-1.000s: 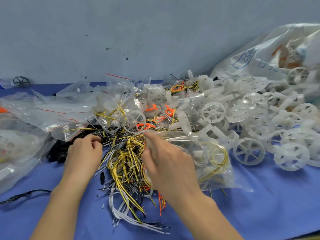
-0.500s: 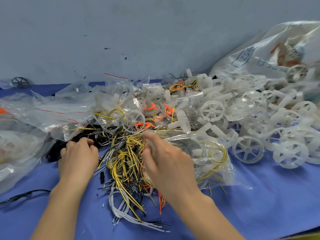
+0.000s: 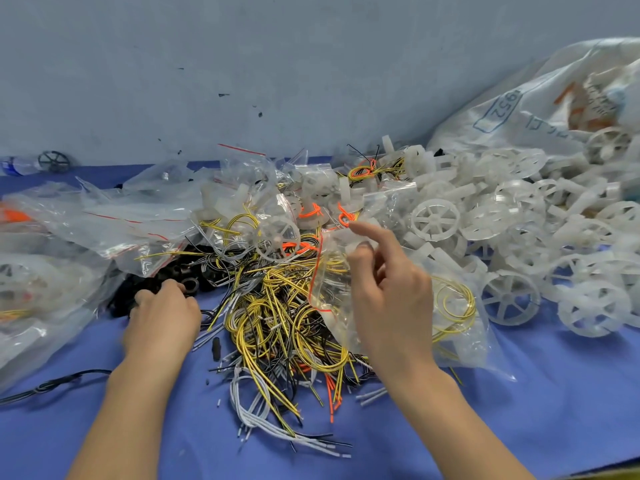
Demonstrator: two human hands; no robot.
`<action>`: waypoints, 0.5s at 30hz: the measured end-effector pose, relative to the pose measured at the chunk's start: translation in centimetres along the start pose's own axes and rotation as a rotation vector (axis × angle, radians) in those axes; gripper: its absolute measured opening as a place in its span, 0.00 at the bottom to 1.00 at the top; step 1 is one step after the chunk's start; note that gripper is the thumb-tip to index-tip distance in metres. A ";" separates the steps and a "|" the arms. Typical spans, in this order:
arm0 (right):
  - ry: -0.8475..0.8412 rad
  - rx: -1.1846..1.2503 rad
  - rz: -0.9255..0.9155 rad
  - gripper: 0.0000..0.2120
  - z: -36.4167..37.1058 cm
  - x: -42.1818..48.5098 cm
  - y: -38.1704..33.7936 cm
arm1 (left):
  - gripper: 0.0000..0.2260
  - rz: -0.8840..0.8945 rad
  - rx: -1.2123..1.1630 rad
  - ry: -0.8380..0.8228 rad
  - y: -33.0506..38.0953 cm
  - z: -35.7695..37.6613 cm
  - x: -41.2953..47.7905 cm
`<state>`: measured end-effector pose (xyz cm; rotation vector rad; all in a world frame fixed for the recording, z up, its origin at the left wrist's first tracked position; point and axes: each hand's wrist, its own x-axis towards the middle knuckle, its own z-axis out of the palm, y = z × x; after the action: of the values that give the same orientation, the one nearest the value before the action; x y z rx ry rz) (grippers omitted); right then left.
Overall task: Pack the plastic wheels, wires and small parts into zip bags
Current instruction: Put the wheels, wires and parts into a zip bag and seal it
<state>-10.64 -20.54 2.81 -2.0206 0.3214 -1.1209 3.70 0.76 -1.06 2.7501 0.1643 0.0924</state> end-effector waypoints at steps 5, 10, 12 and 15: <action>-0.049 -0.052 -0.059 0.14 0.1 -0.8 -0.5 | 0.17 -0.067 -0.012 0.017 -0.2 -0.1 0.0; -0.261 -0.316 -0.224 0.13 1.1 -2.8 -1.2 | 0.17 -0.016 0.028 -0.002 -0.6 0.1 0.6; -0.290 -0.343 -0.241 0.12 1.2 -3.0 -1.1 | 0.17 0.010 0.045 0.009 -0.8 0.3 0.9; -0.304 -0.343 -0.246 0.14 1.1 -2.9 -1.2 | 0.16 0.004 0.026 0.024 -1.0 0.4 1.2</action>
<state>-11.67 -17.60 1.59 -2.5515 0.1152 -0.9276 4.87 1.71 -1.76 2.7760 0.1682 0.1255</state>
